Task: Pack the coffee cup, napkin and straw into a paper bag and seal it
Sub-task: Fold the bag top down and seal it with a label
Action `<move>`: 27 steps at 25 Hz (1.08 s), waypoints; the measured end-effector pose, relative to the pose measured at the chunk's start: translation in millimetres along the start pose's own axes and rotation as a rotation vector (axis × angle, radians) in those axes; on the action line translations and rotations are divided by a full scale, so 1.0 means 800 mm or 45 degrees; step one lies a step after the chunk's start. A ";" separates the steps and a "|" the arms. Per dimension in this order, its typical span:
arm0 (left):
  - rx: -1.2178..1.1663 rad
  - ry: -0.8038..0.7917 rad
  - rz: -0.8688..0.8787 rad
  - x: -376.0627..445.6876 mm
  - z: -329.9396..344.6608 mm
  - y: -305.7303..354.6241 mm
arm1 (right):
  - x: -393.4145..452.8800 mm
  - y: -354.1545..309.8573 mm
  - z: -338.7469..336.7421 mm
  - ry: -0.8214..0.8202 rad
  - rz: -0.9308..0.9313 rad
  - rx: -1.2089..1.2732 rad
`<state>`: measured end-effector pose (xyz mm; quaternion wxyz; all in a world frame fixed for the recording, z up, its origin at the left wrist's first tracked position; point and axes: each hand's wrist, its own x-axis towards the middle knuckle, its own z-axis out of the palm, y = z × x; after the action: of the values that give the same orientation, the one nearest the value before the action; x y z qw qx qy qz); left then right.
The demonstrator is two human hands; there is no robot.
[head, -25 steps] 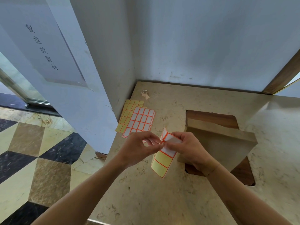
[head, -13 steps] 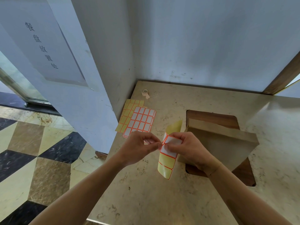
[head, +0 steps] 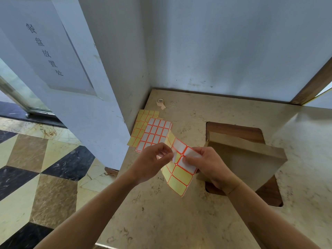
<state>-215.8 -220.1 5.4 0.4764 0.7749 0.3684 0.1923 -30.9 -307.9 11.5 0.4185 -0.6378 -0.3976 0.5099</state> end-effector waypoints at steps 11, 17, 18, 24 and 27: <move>-0.377 0.052 -0.295 0.007 -0.013 -0.028 | 0.017 0.004 0.005 0.080 0.108 -0.011; -0.666 0.070 -0.400 0.012 -0.027 -0.055 | 0.036 0.008 0.014 0.117 0.202 0.038; -0.727 0.060 -0.415 0.014 -0.031 -0.061 | 0.040 0.008 0.016 0.119 0.220 0.048; -1.018 0.020 -0.481 0.027 -0.046 -0.088 | 0.066 0.017 0.020 0.131 0.281 0.129; -0.977 0.072 -0.487 0.035 -0.054 -0.098 | 0.087 0.028 0.024 0.166 0.308 0.143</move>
<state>-256.2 -151.6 -44.7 0.7469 0.4536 0.4202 0.2447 -37.0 -247.9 -33.8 0.4138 -0.6884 -0.2609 0.5355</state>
